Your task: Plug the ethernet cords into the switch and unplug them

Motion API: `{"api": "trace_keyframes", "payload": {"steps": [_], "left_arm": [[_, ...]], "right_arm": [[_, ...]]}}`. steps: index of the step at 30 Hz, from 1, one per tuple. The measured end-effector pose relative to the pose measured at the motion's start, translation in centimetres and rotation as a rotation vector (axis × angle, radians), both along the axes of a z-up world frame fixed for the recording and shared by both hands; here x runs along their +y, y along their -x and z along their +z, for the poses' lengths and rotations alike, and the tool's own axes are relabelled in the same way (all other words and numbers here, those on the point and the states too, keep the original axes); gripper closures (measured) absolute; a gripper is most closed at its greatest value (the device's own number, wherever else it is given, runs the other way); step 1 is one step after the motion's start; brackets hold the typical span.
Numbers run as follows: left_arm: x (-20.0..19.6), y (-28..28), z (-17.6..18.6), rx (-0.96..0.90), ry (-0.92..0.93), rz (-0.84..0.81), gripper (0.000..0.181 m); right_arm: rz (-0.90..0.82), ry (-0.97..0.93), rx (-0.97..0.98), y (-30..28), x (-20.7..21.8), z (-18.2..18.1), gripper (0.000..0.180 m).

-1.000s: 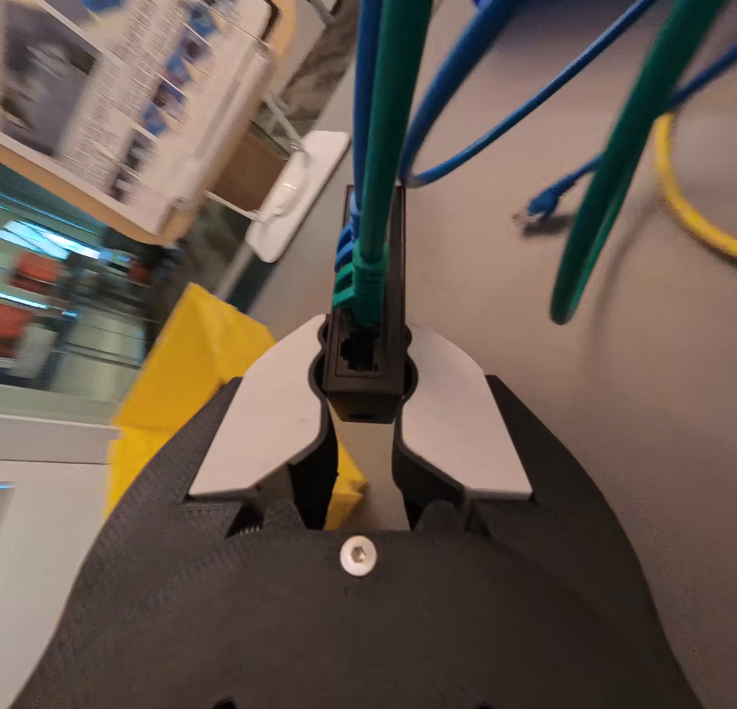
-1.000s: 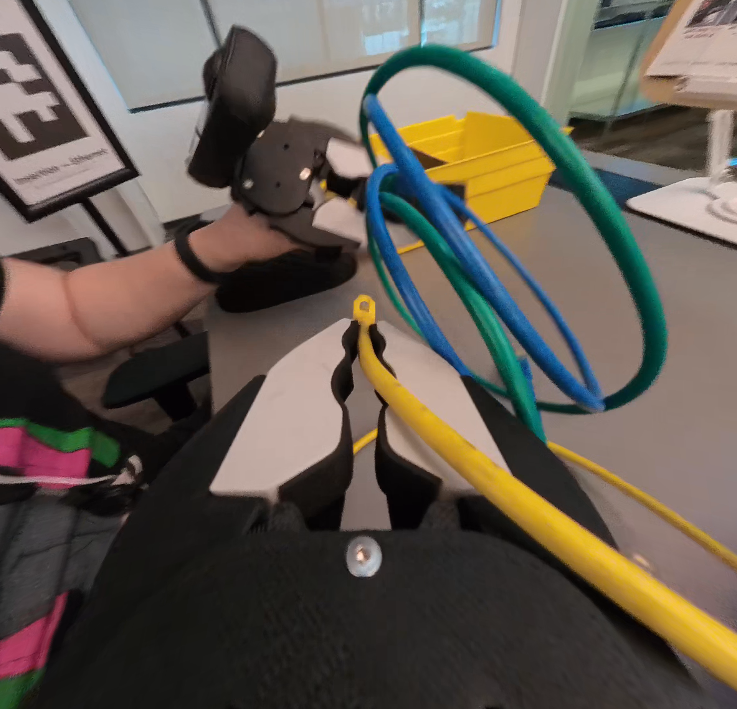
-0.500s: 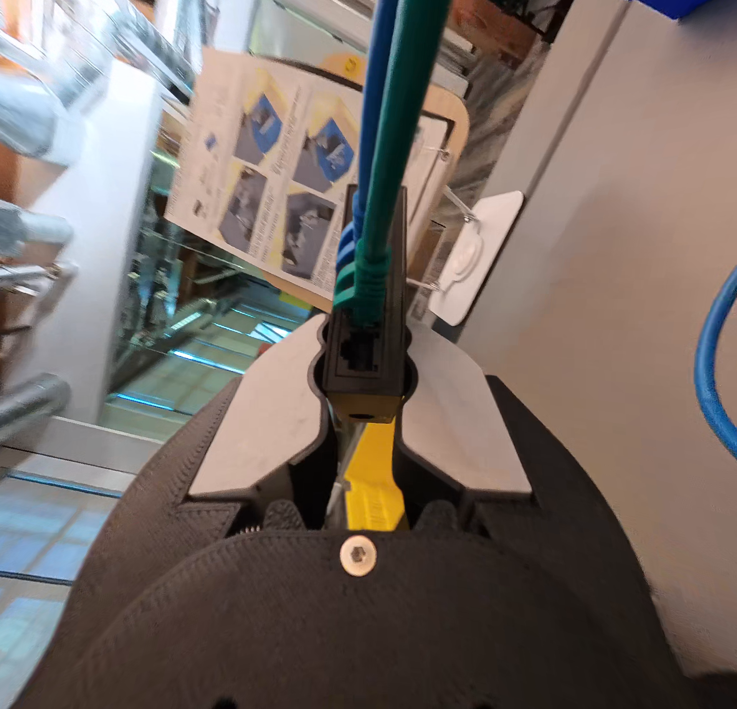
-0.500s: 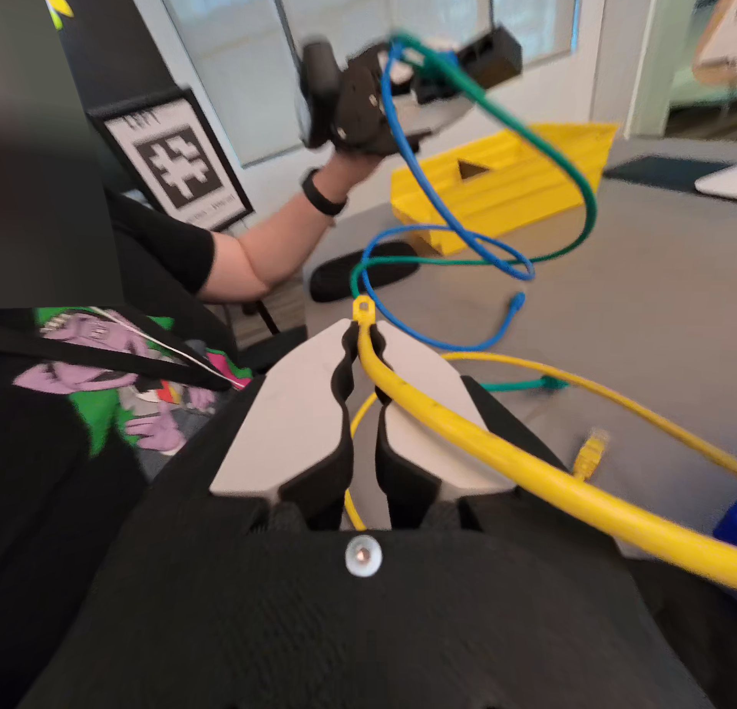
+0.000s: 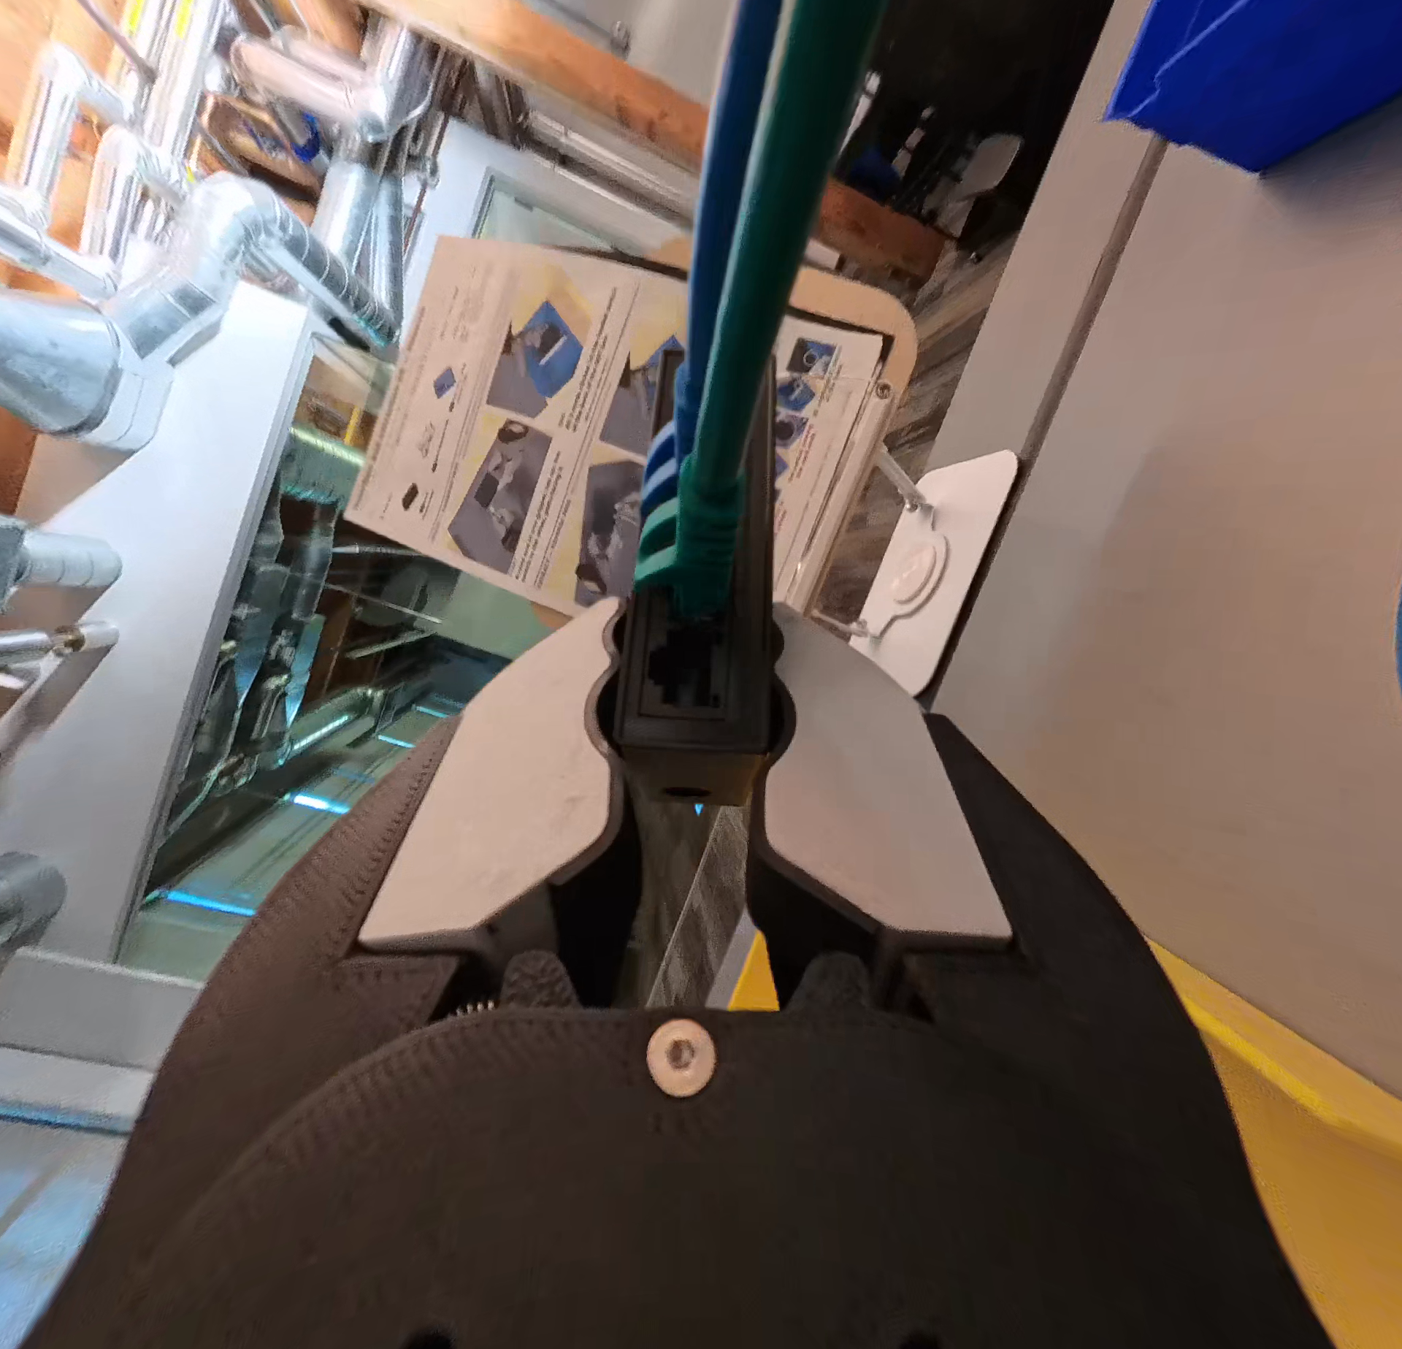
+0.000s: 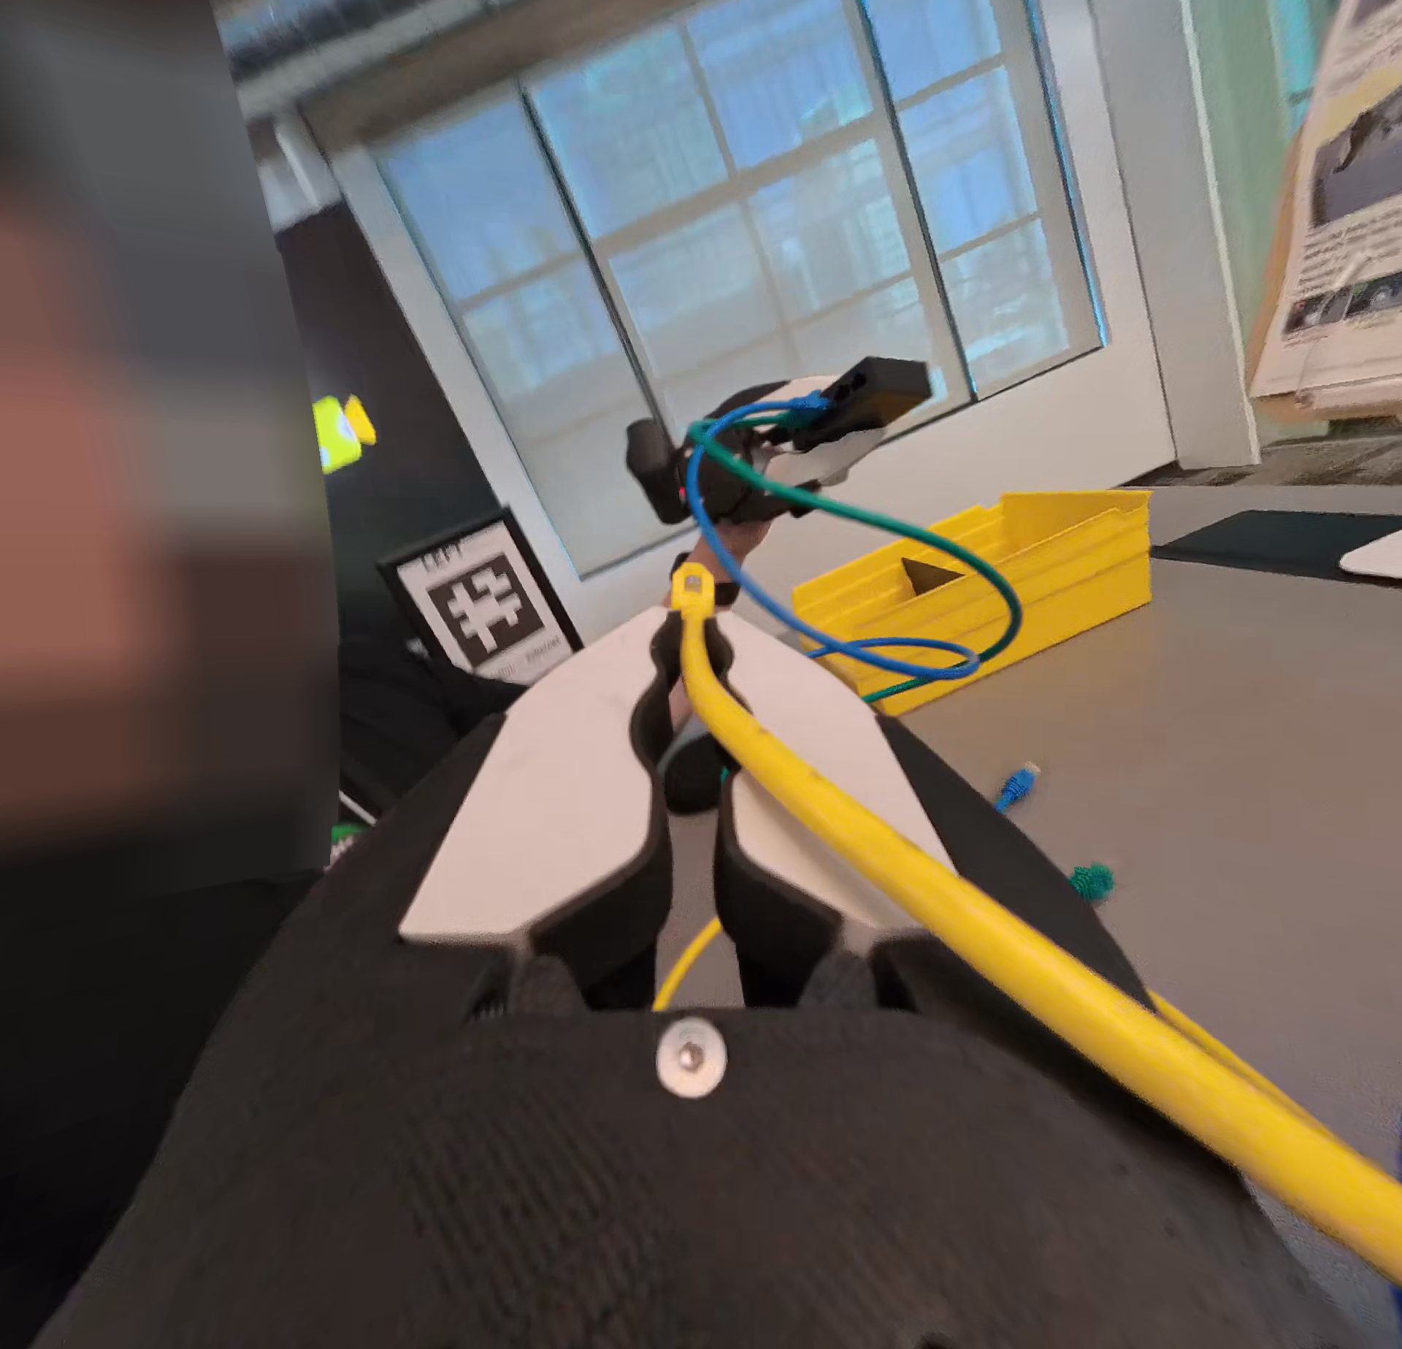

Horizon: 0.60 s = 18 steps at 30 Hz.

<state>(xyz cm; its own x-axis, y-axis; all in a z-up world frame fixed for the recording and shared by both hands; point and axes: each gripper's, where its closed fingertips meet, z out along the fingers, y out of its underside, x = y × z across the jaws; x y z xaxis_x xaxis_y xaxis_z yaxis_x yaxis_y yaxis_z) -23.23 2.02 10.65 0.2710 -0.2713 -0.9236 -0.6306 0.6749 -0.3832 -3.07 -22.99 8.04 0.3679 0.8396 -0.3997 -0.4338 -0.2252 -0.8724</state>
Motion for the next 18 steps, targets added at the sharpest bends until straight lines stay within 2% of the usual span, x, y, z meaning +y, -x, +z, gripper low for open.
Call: {"api": "trace_keyframes", "payload": {"steps": [3, 7, 13, 18], "left_arm": [[-0.7, -1.0, 1.5, 0.006, -0.033, -0.082, 0.152], [-2.2, -3.4, 1.9, 0.027, -0.062, -0.208, 0.152], [-2.9, -5.7, 1.8, 0.091, -0.149, -0.236, 0.152], [-4.4, -6.8, 0.1, 0.098, -0.132, -0.314, 0.152]], "right_arm": [[-0.04, 0.039, 0.119, -0.3, 2.1, 0.1, 0.174], [-0.132, -0.12, 0.157, 0.5, 3.1, 2.4, 0.174], [-0.484, -0.313, -0.143, 3.3, 6.2, 4.7, 0.174], [-0.597, -0.533, -0.481, 6.9, 8.5, 6.7, 0.174]]}}
